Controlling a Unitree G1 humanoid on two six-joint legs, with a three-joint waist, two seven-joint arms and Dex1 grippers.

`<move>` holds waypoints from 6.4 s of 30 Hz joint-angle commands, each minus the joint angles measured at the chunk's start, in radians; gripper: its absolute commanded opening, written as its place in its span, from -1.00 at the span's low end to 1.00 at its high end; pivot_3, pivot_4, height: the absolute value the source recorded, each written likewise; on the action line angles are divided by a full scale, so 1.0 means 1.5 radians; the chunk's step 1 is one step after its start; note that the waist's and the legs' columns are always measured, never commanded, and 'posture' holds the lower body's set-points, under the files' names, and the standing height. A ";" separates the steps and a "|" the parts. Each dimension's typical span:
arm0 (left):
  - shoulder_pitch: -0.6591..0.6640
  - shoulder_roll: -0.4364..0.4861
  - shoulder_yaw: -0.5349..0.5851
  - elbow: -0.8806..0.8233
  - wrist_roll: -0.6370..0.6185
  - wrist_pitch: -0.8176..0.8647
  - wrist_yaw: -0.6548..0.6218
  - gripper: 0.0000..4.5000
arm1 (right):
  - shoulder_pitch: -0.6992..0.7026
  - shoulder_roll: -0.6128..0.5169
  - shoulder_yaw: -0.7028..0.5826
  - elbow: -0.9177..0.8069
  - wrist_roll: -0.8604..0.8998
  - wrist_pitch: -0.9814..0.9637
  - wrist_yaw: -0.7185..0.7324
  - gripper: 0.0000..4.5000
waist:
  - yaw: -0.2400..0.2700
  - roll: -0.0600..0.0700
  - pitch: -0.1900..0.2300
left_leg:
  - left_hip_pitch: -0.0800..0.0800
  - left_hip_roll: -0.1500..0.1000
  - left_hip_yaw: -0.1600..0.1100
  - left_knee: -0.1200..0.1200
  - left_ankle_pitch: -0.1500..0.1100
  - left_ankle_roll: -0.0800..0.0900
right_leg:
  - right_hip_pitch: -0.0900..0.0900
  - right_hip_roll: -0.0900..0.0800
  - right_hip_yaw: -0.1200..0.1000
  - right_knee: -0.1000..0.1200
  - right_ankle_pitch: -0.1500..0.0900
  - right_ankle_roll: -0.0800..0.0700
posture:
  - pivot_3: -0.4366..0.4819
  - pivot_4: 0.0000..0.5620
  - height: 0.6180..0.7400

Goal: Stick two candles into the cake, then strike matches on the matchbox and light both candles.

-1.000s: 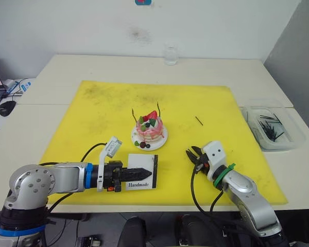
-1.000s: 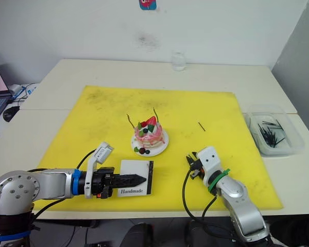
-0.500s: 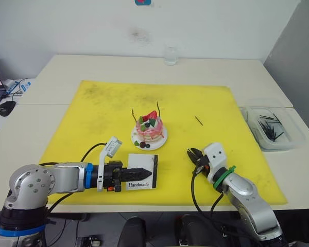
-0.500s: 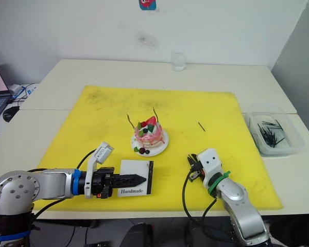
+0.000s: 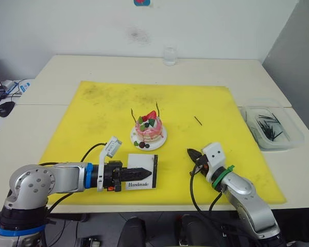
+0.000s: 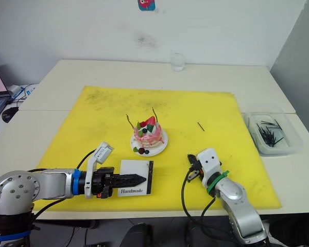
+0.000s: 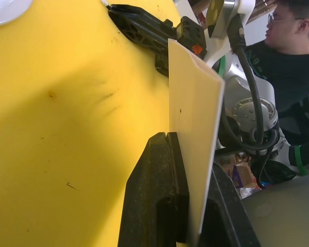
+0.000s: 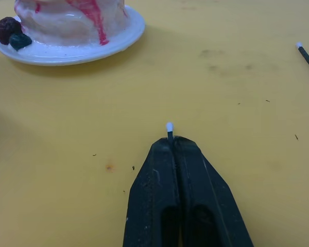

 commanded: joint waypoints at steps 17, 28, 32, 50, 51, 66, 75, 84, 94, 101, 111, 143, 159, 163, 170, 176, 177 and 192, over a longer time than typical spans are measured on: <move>-0.213 -0.116 -0.085 0.022 0.108 -0.087 0.051 -1.00 | -0.149 -0.279 -0.052 -0.290 0.119 0.150 0.196 -0.99 | 0.005 0.000 0.000 | -0.002 -0.001 0.000 0.003 0.000 0.000 | 0.000 0.003 0.000 0.000 0.001 0.001 | -0.05 -0.47 1.00; -0.210 -0.116 -0.086 0.013 0.120 -0.081 0.026 -1.00 | -0.201 -0.285 0.030 -0.243 0.071 0.090 0.212 -0.99 | 0.006 0.000 0.000 | -0.002 -0.001 0.000 0.004 0.000 0.000 | 0.000 0.003 0.000 0.000 0.001 0.001 | -0.05 -0.47 1.00; -0.207 -0.117 -0.081 0.011 0.116 -0.078 0.025 -1.00 | -0.202 -0.286 0.037 -0.224 0.053 0.071 0.213 -0.99 | 0.006 0.000 0.000 | -0.002 -0.001 0.000 0.004 0.000 0.000 | 0.000 0.003 0.000 0.000 0.001 0.001 | -0.05 -0.47 1.00; -0.207 -0.110 -0.075 0.009 0.104 -0.071 0.015 -1.00 | -0.201 -0.287 0.055 -0.167 0.009 0.017 0.226 -0.99 | 0.007 0.000 0.000 | -0.002 -0.001 0.000 0.004 0.000 0.000 | 0.000 0.003 0.000 0.000 0.001 0.001 | -0.05 -0.47 1.00; -0.208 -0.110 -0.076 0.010 0.104 -0.072 0.014 -1.00 | -0.202 -0.288 0.058 -0.164 0.007 0.015 0.229 -0.99 | 0.007 0.000 0.000 | -0.002 -0.001 0.000 0.004 0.000 0.000 | 0.000 0.003 0.000 0.000 0.001 0.001 | -0.05 -0.47 1.00; -0.193 -0.101 -0.083 -0.010 0.093 -0.064 0.004 -1.00 | -0.226 -0.244 0.050 -0.162 -0.005 0.055 0.195 -0.99 | 0.007 0.000 0.000 | -0.002 0.000 0.000 0.004 0.000 0.000 | 0.000 0.003 0.000 0.000 0.001 0.001 | -0.05 -0.47 1.00; -0.131 -0.051 -0.054 -0.039 0.095 -0.052 0.001 -1.00 | -0.260 -0.217 -0.083 -0.210 0.018 0.168 0.126 -0.99 | 0.008 0.000 0.000 | -0.002 -0.001 0.000 0.004 0.000 0.000 | 0.000 0.000 0.000 0.000 0.001 0.001 | -0.05 -0.47 1.00; -0.138 -0.045 -0.055 -0.032 0.108 -0.075 0.005 -1.00 | -0.275 -0.214 -0.072 -0.232 0.039 0.216 0.127 -0.99 | 0.010 0.001 0.001 | -0.002 -0.001 0.000 0.004 0.000 0.000 | 0.000 0.000 0.000 0.000 0.001 0.001 | -0.05 -0.47 1.00; -0.062 -0.001 -0.047 -0.060 0.124 -0.089 -0.021 -1.00 | -0.346 -0.183 -0.014 -0.213 0.041 0.221 0.124 -0.99 | 0.004 0.001 0.001 | -0.002 0.000 0.000 0.003 0.000 0.000 | 0.000 0.001 0.000 0.000 0.001 0.001 | -0.05 -0.47 1.00; 0.026 0.034 -0.019 -0.074 0.146 -0.110 -0.035 -1.00 | -0.440 -0.111 0.077 -0.136 0.010 0.192 0.112 -0.99 | 0.000 0.001 0.001 | -0.002 0.000 0.000 0.004 0.000 0.000 | 0.000 0.000 0.000 0.000 0.001 0.001 | -0.05 -0.47 1.00; 0.055 0.022 -0.020 -0.085 0.161 -0.132 -0.030 -1.00 | -0.515 -0.003 0.184 0.023 -0.062 0.129 0.090 -0.99 | 0.001 0.001 0.001 | -0.002 0.000 0.000 0.003 0.000 0.000 | 0.000 0.000 0.000 0.000 0.001 0.001 | -0.05 -0.47 1.00; 0.039 0.012 -0.032 -0.082 0.172 -0.139 -0.033 -1.00 | -0.524 0.048 0.185 0.098 -0.131 0.074 0.124 -0.99 | 0.000 0.001 0.001 | -0.002 0.000 0.000 0.003 0.000 0.000 | 0.000 0.000 0.000 0.000 0.001 0.001 | -0.05 -0.47 1.00; 0.033 0.012 -0.036 -0.078 0.176 -0.137 -0.038 -1.00 | -0.518 0.051 0.181 0.097 -0.134 0.074 0.126 -0.99 | 0.000 0.001 0.001 | -0.002 0.000 0.000 0.003 0.000 0.000 | -0.001 0.000 0.000 0.000 0.001 0.001 | -0.05 -0.47 1.00; 0.033 0.011 -0.038 -0.079 0.176 -0.138 -0.038 -1.00 | -0.516 0.050 0.179 0.093 -0.133 0.074 0.125 -0.99 | 0.000 0.001 0.001 | -0.002 0.000 0.000 0.003 0.000 0.000 | -0.001 0.000 0.000 0.000 0.001 0.001 | -0.05 -0.47 1.00; 0.027 0.009 -0.043 -0.074 0.179 -0.138 -0.041 -1.00 | -0.512 0.046 0.171 0.078 -0.129 0.082 0.127 -0.99 | 0.000 0.001 0.001 | -0.002 0.000 0.000 0.003 0.000 0.000 | -0.001 0.000 0.000 0.000 0.001 0.001 | -0.05 -0.47 1.00; 0.020 0.004 -0.051 -0.069 0.182 -0.139 -0.042 -1.00 | -0.482 0.015 0.135 -0.009 -0.093 0.129 0.156 -0.99 | 0.001 0.001 0.001 | -0.002 0.001 0.000 0.003 0.000 0.000 | -0.001 -0.001 0.000 0.000 0.001 0.001 | -0.05 -0.47 1.00; 0.019 0.002 -0.052 -0.067 0.183 -0.140 -0.043 -1.00 | -0.474 0.007 0.127 -0.029 -0.084 0.140 0.162 -0.99 | 0.001 0.001 0.001 | -0.002 0.000 0.000 0.003 0.000 0.000 | -0.001 -0.001 0.000 0.000 0.001 0.001 | -0.05 -0.47 1.00; 0.032 -0.022 -0.055 -0.081 0.166 -0.125 -0.038 -1.00 | -0.307 -0.255 -0.234 -0.135 -0.029 0.301 0.162 -0.99 | 0.007 0.001 0.001 | -0.002 0.000 0.000 0.002 0.000 0.000 | 0.000 -0.001 -0.001 -0.001 0.000 0.001 | -0.05 -0.47 1.00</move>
